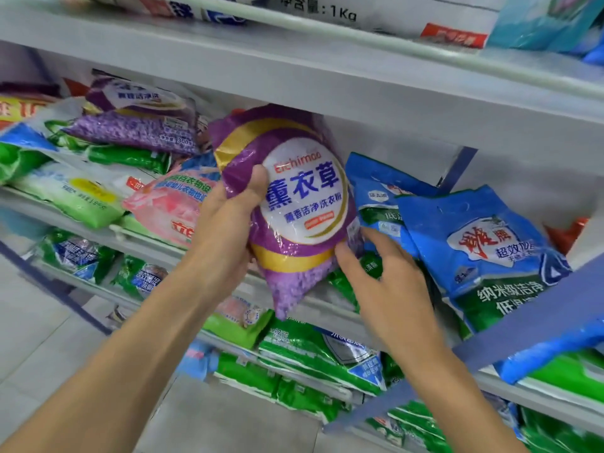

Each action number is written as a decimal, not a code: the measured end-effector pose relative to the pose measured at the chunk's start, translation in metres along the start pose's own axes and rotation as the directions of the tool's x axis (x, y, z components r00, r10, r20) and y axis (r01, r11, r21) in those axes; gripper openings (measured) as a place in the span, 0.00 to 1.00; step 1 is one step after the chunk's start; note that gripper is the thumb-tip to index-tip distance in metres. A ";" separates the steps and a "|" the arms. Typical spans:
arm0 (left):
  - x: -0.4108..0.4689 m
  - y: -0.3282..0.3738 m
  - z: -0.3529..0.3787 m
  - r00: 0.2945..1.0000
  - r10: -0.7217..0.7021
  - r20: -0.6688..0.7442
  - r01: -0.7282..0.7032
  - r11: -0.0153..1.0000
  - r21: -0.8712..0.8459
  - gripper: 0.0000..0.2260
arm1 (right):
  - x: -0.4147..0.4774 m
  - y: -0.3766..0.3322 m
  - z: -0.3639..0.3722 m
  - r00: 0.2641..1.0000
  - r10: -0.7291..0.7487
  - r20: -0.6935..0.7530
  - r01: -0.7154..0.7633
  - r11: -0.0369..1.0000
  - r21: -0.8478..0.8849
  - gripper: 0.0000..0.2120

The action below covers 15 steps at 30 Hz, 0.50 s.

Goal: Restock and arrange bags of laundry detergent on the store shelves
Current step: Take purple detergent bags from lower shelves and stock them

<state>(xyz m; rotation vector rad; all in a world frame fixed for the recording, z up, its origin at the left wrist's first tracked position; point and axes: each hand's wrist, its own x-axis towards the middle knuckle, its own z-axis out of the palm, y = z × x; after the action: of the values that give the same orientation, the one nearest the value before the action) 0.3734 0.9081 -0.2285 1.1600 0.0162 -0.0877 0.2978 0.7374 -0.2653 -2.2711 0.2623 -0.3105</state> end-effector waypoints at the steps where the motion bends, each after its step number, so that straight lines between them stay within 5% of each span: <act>1: -0.007 0.003 -0.008 1.000 -0.021 0.013 0.021 1.000 0.003 0.12 | -0.001 -0.008 -0.002 0.996 0.040 0.075 -0.054 0.979 0.195 0.26; 4: -0.031 0.007 -0.027 0.994 -0.103 0.019 0.103 0.995 -0.007 0.14 | -0.005 -0.020 -0.008 0.923 0.067 0.379 -0.291 0.766 0.573 0.29; 7: -0.052 0.014 -0.040 0.983 -0.180 0.034 0.180 0.984 -0.009 0.15 | -0.021 -0.033 -0.015 0.782 0.064 0.620 -0.498 0.662 0.560 0.23; 9: -0.067 0.021 -0.044 0.974 -0.225 0.030 0.226 0.974 -0.033 0.18 | -0.039 -0.038 -0.018 0.751 0.099 0.652 -0.579 0.572 0.580 0.15; 15: -0.138 0.050 -0.030 0.901 -0.394 0.181 0.407 0.913 -0.038 0.27 | -0.095 -0.063 -0.054 0.793 0.268 0.547 -0.603 0.477 0.639 0.29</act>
<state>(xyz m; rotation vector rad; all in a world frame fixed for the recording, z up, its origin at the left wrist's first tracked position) 0.2403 0.9640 -0.1869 1.0562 0.1071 -0.5489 0.1969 0.7675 -0.1966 -1.2331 0.4085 0.2746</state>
